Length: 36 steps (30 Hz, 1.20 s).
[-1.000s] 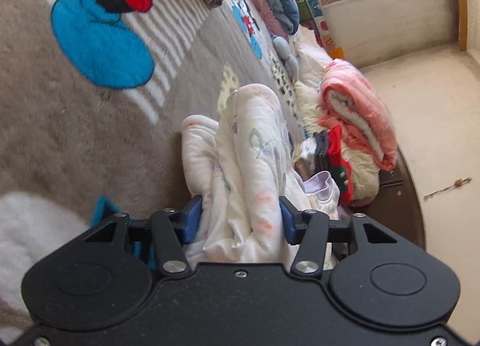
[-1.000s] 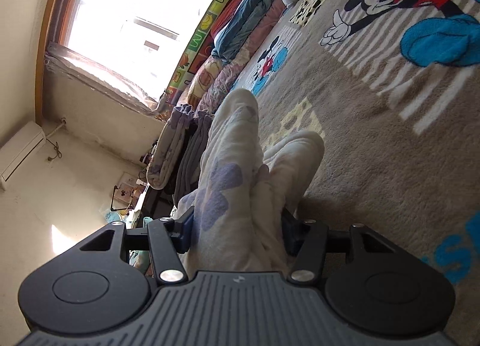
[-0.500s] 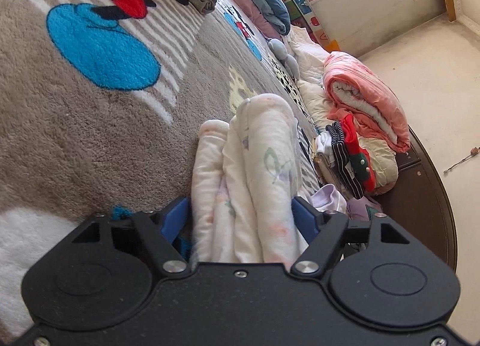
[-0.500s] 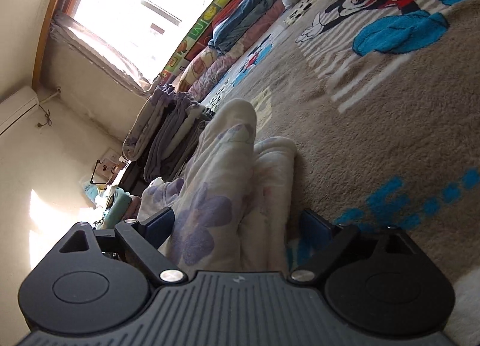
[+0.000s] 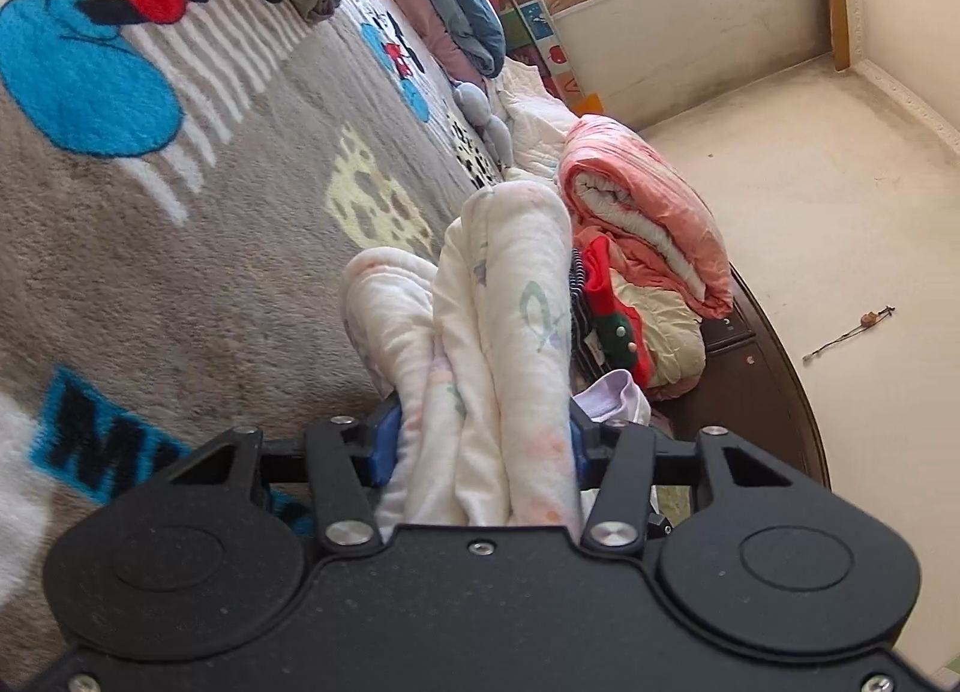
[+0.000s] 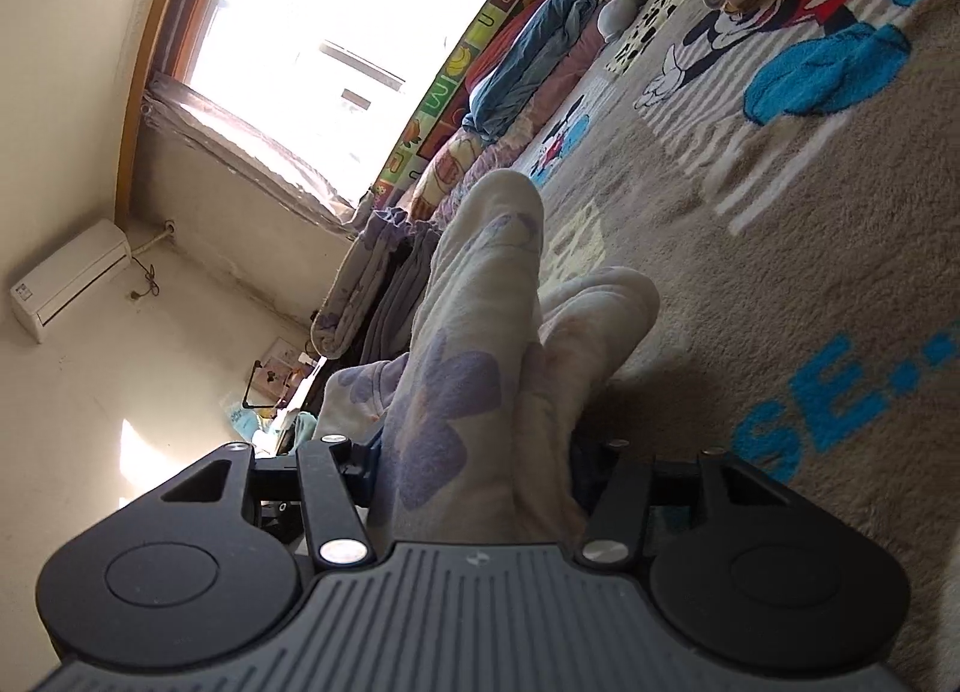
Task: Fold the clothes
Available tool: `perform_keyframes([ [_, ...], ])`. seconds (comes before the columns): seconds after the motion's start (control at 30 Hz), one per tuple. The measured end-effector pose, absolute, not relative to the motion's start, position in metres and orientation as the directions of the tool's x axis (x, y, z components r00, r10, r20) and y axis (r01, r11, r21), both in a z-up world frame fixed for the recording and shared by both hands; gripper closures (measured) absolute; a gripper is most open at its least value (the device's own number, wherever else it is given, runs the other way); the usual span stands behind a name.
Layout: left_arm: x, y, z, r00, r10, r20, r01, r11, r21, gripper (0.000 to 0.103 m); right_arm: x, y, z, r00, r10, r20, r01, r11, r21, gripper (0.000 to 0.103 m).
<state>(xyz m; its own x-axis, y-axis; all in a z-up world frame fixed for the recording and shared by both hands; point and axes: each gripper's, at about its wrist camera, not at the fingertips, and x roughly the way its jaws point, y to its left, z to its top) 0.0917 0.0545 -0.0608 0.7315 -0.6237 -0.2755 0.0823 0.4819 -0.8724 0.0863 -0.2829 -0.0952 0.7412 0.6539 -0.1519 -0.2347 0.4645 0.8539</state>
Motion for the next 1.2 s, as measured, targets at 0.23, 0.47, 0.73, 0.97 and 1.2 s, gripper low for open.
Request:
perform_keyframes([
  [0.23, 0.125, -0.017, -0.036, 0.669, -0.719, -0.191, 0.193, 0.416, -0.889, 0.054, 0.076, -0.342, -0.056, 0.819, 0.570, -0.061, -0.287, 0.500, 0.817, 0.049],
  [0.47, 0.168, -0.095, -0.060, 0.578, -0.779, -0.243, 0.206, 0.427, -0.880, 0.054, 0.069, -0.422, -0.058, 0.904, 0.424, -0.049, -0.200, 0.523, 0.828, 0.049],
  [0.73, 0.166, -0.103, -0.110, 0.570, -0.739, -0.360, 0.116, 0.506, -0.855, 0.039, 0.083, -0.453, -0.130, 0.891, 0.332, -0.309, 0.083, 0.551, 0.830, 0.034],
  [0.97, 0.145, -0.099, -0.107, 0.591, -0.721, -0.362, 0.129, 0.527, -0.840, 0.036, 0.082, -0.451, -0.134, 0.904, 0.300, -0.305, 0.077, 0.589, 0.805, 0.020],
  [1.2, 0.151, -0.108, -0.103, 0.594, -0.719, -0.362, 0.120, 0.524, -0.843, 0.055, 0.081, -0.442, -0.133, 0.894, 0.333, -0.300, 0.054, 0.584, 0.810, 0.043],
])
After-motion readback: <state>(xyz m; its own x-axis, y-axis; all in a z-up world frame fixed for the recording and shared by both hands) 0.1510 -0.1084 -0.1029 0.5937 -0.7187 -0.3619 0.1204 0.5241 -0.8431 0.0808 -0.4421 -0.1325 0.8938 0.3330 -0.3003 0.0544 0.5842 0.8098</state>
